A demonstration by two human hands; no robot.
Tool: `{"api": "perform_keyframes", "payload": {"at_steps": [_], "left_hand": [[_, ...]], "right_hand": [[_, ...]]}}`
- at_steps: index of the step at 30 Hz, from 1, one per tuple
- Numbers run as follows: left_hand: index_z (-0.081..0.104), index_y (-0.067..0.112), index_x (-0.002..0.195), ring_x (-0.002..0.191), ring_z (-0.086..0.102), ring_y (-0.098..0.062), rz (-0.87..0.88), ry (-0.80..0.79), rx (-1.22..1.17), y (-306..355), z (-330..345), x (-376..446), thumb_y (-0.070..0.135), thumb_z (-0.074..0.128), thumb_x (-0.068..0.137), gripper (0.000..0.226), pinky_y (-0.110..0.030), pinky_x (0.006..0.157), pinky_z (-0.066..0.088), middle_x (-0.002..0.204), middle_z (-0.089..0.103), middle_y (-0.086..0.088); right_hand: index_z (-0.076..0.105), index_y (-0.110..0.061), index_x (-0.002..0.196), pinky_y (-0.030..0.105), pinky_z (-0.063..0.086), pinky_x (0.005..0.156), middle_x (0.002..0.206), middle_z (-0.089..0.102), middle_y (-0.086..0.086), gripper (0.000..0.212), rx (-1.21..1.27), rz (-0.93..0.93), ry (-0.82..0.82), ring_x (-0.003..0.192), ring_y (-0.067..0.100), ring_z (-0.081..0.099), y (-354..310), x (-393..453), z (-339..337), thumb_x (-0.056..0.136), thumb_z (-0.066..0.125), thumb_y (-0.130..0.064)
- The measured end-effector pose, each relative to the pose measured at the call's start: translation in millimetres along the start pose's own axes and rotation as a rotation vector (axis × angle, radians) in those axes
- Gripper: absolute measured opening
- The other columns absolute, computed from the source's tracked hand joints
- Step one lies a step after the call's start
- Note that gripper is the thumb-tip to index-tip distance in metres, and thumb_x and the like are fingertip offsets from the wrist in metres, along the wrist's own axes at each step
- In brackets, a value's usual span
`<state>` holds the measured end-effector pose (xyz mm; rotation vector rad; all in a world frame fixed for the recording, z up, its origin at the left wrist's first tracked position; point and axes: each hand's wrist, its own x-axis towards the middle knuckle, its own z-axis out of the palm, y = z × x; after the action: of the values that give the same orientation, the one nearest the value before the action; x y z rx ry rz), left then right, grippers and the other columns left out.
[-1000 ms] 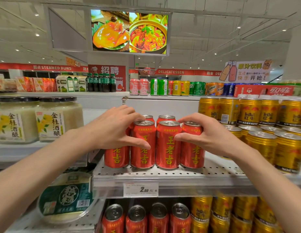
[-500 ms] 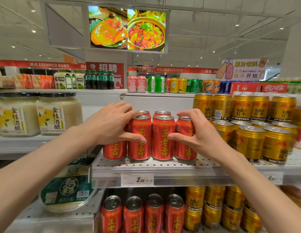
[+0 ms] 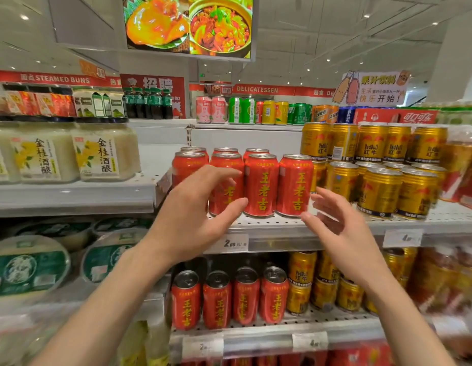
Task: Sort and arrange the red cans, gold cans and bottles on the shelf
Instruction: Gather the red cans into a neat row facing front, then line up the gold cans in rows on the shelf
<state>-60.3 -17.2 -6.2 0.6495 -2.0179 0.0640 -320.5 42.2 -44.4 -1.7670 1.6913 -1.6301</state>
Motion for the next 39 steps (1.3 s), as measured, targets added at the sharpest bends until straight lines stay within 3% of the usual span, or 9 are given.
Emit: {"api": "perform_keyframes", "payload": {"at_steps": [2,4,7,13,23,29,33,37,39], "left_hand": [[0.062,0.026,0.125,0.095,0.066,-0.007,-0.183,-0.021,-0.196,8.6,9.6,-25.1,0.036,0.070,0.091,0.036,-0.019,0.080,0.053,0.104,0.067,0.015],[0.062,0.034,0.122,0.093,0.068,-0.010,-0.319,-0.074,-0.313,12.1,22.0,-51.1,0.034,0.071,0.090,0.033,-0.022,0.080,0.054,0.100,0.070,0.015],[0.065,0.037,0.115,0.090,0.070,-0.011,-0.499,-0.102,-0.448,14.5,40.7,-86.9,0.027,0.071,0.090,0.027,-0.033,0.085,0.056,0.096,0.073,0.010],[0.069,0.038,0.108,0.094,0.071,-0.013,-0.752,0.027,-0.576,38.0,80.3,-123.7,0.038,0.067,0.085,0.023,-0.043,0.091,0.056,0.097,0.075,0.008],[0.070,0.035,0.108,0.094,0.071,-0.012,-0.727,0.068,-0.554,120.8,189.6,-48.8,0.030,0.068,0.089,0.019,-0.040,0.090,0.056,0.097,0.076,0.005],[0.071,0.040,0.105,0.094,0.072,-0.013,-0.728,0.080,-0.514,153.4,231.5,-12.9,0.032,0.070,0.089,0.018,-0.043,0.092,0.055,0.099,0.076,0.007],[0.071,0.043,0.100,0.092,0.072,-0.008,-0.685,0.096,-0.482,165.9,243.5,6.2,0.027,0.071,0.088,0.020,-0.031,0.088,0.055,0.095,0.076,0.011],[0.070,0.039,0.106,0.091,0.071,-0.007,-0.598,0.071,-0.438,167.0,241.1,26.3,0.033,0.069,0.087,0.020,-0.029,0.083,0.056,0.096,0.075,0.015],[0.068,0.035,0.111,0.088,0.069,-0.008,-0.492,0.066,-0.356,164.3,236.2,38.2,0.036,0.066,0.086,0.024,-0.021,0.076,0.055,0.093,0.072,0.016]], "right_hand": [[0.060,-0.033,0.130,0.033,0.050,0.105,0.124,0.067,-0.018,0.039,0.051,0.014,0.112,0.118,-0.002,0.061,4.4,-23.1,2.3,0.092,0.069,-0.037],[0.065,-0.033,0.120,0.033,0.053,0.097,0.111,0.073,-0.017,0.027,0.097,0.072,0.145,0.107,0.001,0.067,12.1,-46.3,5.4,0.093,0.069,-0.031],[0.067,-0.032,0.114,0.038,0.059,0.083,0.093,0.076,-0.006,0.021,0.132,0.212,0.084,0.089,0.014,0.072,33.9,-77.0,9.2,0.094,0.069,-0.029],[0.067,-0.024,0.108,0.030,0.049,0.072,0.075,0.074,0.005,0.012,0.122,0.320,-0.028,0.067,0.007,0.067,79.1,-95.7,-14.8,0.097,0.064,-0.023],[0.070,-0.028,0.102,0.019,0.054,0.064,0.077,0.074,0.004,0.008,0.103,0.240,-0.079,0.071,0.014,0.068,143.9,-35.5,-130.2,0.096,0.066,-0.025],[0.071,-0.033,0.099,0.027,0.051,0.059,0.079,0.075,-0.004,0.007,0.102,0.200,-0.090,0.069,0.020,0.064,173.3,-5.3,-187.3,0.095,0.066,-0.030],[0.072,-0.034,0.097,0.043,0.058,0.070,0.079,0.075,-0.007,0.007,0.092,0.188,-0.074,0.073,0.023,0.066,180.1,7.5,-208.7,0.094,0.066,-0.032],[0.071,-0.037,0.098,0.031,0.056,0.072,0.083,0.075,-0.010,0.007,0.028,0.116,-0.039,0.078,0.017,0.068,175.9,19.3,-221.0,0.093,0.066,-0.036],[0.069,-0.038,0.101,0.026,0.056,0.071,0.087,0.074,-0.011,0.010,-0.026,0.051,-0.009,0.080,0.011,0.068,167.1,28.9,-223.9,0.093,0.065,-0.039]]}}
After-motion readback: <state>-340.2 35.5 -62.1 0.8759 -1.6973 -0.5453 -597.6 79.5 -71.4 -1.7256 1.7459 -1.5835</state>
